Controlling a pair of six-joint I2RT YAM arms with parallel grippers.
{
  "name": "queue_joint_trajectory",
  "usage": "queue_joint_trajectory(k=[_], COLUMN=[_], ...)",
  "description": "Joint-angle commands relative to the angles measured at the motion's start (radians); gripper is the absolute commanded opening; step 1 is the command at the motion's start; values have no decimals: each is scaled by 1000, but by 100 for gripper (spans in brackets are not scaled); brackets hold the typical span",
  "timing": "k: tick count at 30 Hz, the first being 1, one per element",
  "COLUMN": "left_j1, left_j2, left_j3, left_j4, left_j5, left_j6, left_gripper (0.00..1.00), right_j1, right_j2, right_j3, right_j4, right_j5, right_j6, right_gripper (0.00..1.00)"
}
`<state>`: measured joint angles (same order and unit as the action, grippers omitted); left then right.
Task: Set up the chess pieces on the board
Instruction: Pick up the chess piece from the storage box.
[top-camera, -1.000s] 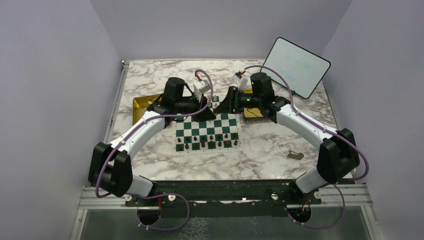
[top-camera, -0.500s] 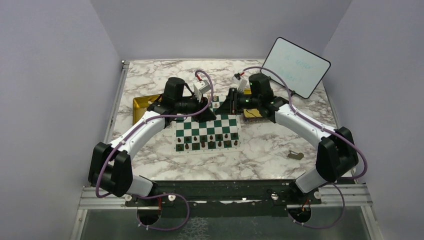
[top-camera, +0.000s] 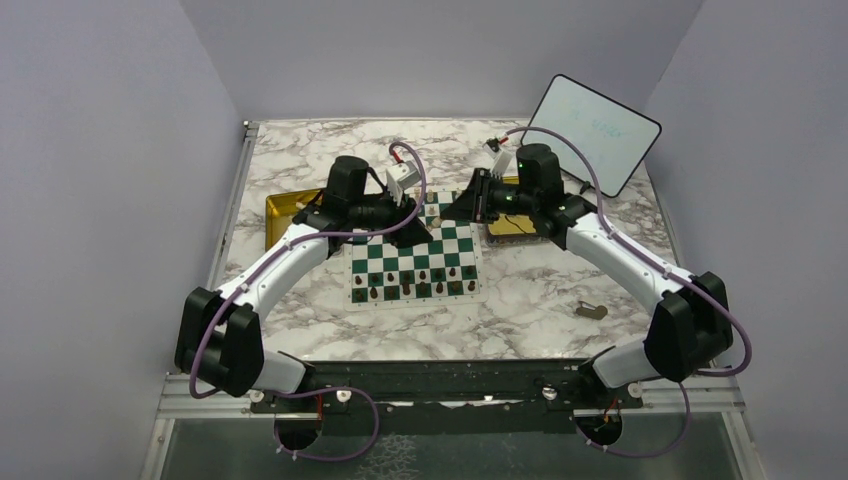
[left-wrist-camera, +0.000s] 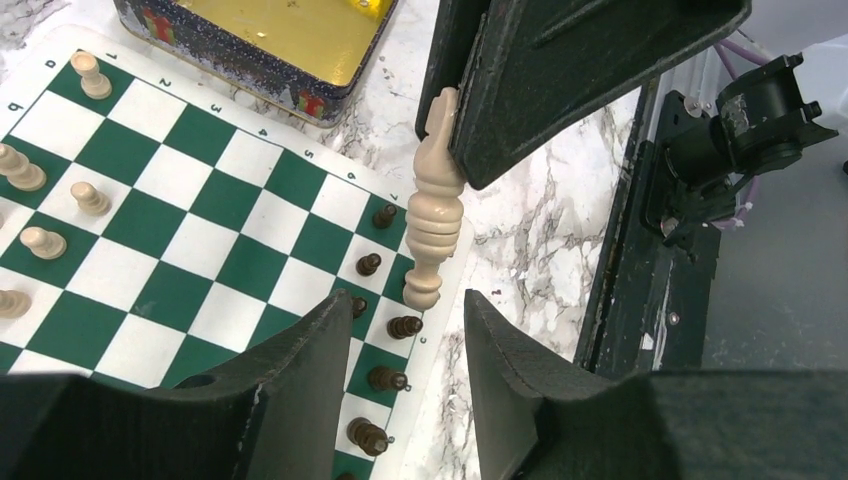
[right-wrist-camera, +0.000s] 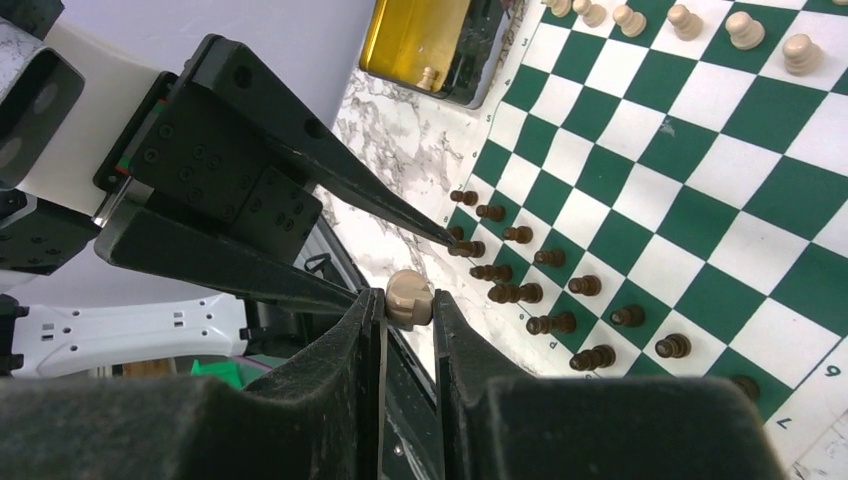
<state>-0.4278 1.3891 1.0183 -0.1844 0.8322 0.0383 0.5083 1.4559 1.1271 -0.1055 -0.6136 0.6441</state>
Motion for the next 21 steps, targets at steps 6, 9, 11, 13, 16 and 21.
queue_joint_trajectory(k=[6, 9, 11, 13, 16, 21], left_j1=[-8, -8, -8, -9, -11, -12], left_j2=[-42, -40, -38, -36, -31, -31], left_j3=[-6, -7, -7, -9, -7, -7], left_j4=[14, 25, 33, 42, 52, 65], left_j5=[3, 7, 10, 14, 20, 24], left_j6=[4, -3, -9, -12, -20, -21], left_gripper=[46, 46, 46, 46, 45, 38], right_j1=[-10, -10, -10, -10, -10, -10], right_j2=[-54, -55, -58, -58, -53, -53], right_j3=[-33, -40, -42, -43, -44, -48], right_j4=[41, 54, 63, 70, 77, 83], right_j5=[-4, -13, -16, -21, -34, -39], right_j6=[34, 47, 54, 59, 63, 68], right_gripper=[18, 18, 18, 18, 18, 18])
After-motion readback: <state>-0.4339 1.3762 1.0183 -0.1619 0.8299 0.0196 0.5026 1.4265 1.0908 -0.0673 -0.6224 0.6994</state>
